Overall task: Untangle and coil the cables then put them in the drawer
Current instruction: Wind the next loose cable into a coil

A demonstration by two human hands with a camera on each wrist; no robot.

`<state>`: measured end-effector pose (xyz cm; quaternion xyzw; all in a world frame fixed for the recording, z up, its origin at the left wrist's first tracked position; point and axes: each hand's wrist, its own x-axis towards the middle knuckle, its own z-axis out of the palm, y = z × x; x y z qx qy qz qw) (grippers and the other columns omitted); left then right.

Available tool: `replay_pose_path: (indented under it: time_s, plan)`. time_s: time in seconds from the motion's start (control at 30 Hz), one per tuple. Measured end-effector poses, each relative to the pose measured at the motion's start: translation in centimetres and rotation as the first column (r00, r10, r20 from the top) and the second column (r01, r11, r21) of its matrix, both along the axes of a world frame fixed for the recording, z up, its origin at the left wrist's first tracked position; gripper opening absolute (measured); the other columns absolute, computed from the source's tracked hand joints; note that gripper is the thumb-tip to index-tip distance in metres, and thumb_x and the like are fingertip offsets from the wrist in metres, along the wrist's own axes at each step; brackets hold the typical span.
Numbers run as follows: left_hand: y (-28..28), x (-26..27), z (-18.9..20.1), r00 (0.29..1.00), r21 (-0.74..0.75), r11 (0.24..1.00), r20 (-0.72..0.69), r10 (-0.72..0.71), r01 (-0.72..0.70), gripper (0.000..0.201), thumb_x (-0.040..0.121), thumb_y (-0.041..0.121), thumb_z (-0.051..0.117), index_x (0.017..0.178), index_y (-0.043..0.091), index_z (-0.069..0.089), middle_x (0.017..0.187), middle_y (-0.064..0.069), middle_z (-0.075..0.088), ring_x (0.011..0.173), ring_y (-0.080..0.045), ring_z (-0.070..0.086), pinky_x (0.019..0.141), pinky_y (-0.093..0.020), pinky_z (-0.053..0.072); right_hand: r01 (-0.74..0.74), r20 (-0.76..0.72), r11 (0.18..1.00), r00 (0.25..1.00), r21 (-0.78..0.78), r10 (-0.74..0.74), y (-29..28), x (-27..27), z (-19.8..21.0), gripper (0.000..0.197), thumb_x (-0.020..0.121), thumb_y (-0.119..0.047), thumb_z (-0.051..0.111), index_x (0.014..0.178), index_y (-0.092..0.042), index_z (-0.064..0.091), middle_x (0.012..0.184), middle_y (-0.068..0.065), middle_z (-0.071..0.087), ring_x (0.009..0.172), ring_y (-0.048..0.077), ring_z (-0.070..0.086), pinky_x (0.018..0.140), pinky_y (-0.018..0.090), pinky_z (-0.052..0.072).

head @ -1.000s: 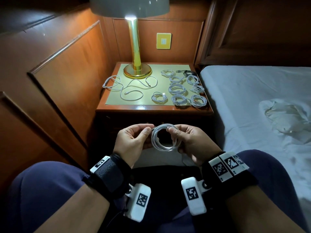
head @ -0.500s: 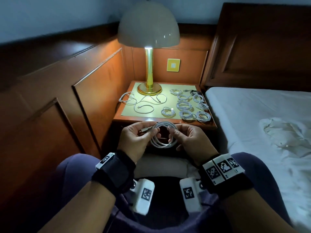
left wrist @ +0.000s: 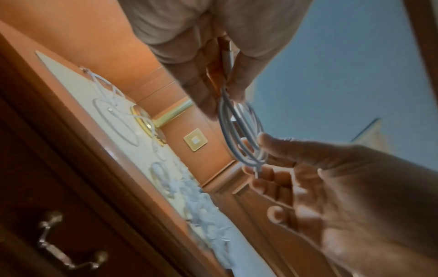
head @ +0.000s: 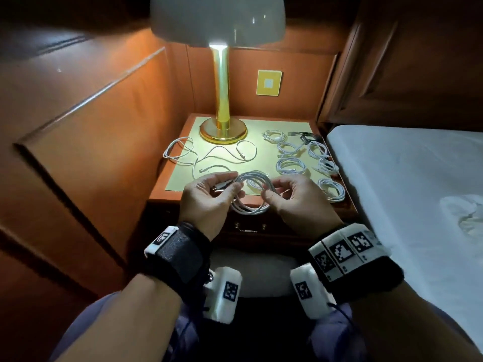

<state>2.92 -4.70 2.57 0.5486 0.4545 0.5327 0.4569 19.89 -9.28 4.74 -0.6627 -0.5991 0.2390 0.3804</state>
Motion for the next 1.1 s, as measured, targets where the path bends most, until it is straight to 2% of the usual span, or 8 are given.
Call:
replay_pose_path:
  time_s: [0.07,0.2,0.3,0.43,0.6,0.77,0.97,1.1]
  plan:
    - [3.4,1.5,-1.8,0.999,-0.032,0.999,-0.044,-0.007,0.005,0.015,0.084,0.006,0.077,0.097,0.012,0.076,0.083,-0.003,0.077,0.075,-0.020,0.076,0.075,-0.043,0.063,0.020,0.060,0.998,0.998,-0.052,-0.017,3.3,1.3,-1.9,0.009,0.088,-0.028,0.069,0.085,-0.022,0.076,0.076,-0.012,0.071,0.069,-0.006,0.062,0.062,0.012,0.046]
    - [8.9,4.7,-2.9,0.995,-0.029,1.000,-0.099,-0.008,0.005,0.014,0.085,0.008,0.076,0.098,0.012,0.076,0.081,-0.002,0.077,0.075,-0.016,0.075,0.074,-0.044,0.063,0.104,0.115,0.992,0.989,-0.070,-0.096,8.7,3.9,-3.5,0.022,0.087,-0.034,0.067,0.076,-0.016,0.074,0.064,-0.005,0.067,0.061,0.008,0.060,0.060,0.027,0.045]
    - [11.9,6.9,-2.8,0.999,-0.070,0.997,-0.043,-0.019,0.016,0.015,0.086,0.006,0.075,0.100,0.009,0.075,0.084,-0.005,0.077,0.075,-0.019,0.075,0.073,-0.045,0.063,0.118,0.067,0.991,0.991,-0.062,-0.114,11.7,5.8,-3.8,0.024,0.088,-0.032,0.067,0.070,-0.017,0.068,0.049,-0.012,0.054,0.048,0.005,0.048,0.050,0.022,0.034]
    - [14.0,8.9,-2.9,0.995,-0.067,0.995,-0.064,-0.082,0.077,0.016,0.085,0.003,0.075,0.098,0.012,0.076,0.083,-0.002,0.077,0.075,-0.017,0.075,0.073,-0.041,0.063,0.159,0.059,0.983,0.986,-0.091,-0.154,14.5,7.6,-4.8,0.030,0.088,-0.038,0.068,0.075,-0.011,0.065,0.061,0.001,0.059,0.060,0.017,0.054,0.059,0.033,0.041]
    - [16.5,9.7,-3.0,0.998,-0.081,0.994,-0.003,-0.070,0.069,0.016,0.086,0.003,0.074,0.101,0.011,0.074,0.086,-0.005,0.077,0.077,-0.020,0.076,0.070,-0.040,0.063,0.186,0.002,0.978,0.983,-0.091,-0.186,17.3,8.2,-4.6,0.030,0.089,-0.043,0.068,0.069,-0.022,0.058,0.058,-0.007,0.052,0.058,0.011,0.050,0.056,0.030,0.042]
    - [18.1,10.1,-2.7,0.998,-0.074,0.997,0.052,-0.027,0.031,0.015,0.087,0.002,0.073,0.101,0.005,0.070,0.089,-0.010,0.076,0.079,-0.021,0.076,0.068,-0.035,0.062,0.213,-0.040,0.976,0.976,-0.042,-0.215,19.3,8.4,-4.5,0.025,0.088,-0.049,0.066,0.085,-0.024,0.069,0.086,-0.008,0.060,0.081,0.012,0.061,0.072,0.033,0.052]
    - [19.9,9.4,-2.9,0.999,-0.074,0.997,0.046,0.027,-0.023,0.011,0.086,0.002,0.075,0.093,0.007,0.067,0.088,-0.013,0.076,0.080,-0.025,0.076,0.071,-0.047,0.062,0.022,-0.156,0.998,0.987,-0.052,-0.030,19.8,8.2,-3.7,0.030,0.096,-0.040,0.061,0.081,-0.017,0.073,0.073,0.002,0.070,0.072,0.020,0.065,0.074,0.040,0.052]
    - [19.9,9.1,-2.9,0.983,0.022,0.998,-0.173,0.060,-0.057,0.010,0.078,0.022,0.084,0.083,0.018,0.077,0.073,0.002,0.075,0.067,-0.015,0.070,0.070,-0.039,0.062,0.105,-0.051,0.994,0.993,-0.014,-0.105,20.2,8.5,-4.1,0.033,0.096,-0.039,0.061,0.074,-0.016,0.069,0.061,0.002,0.063,0.051,0.008,0.049,0.056,0.030,0.042]
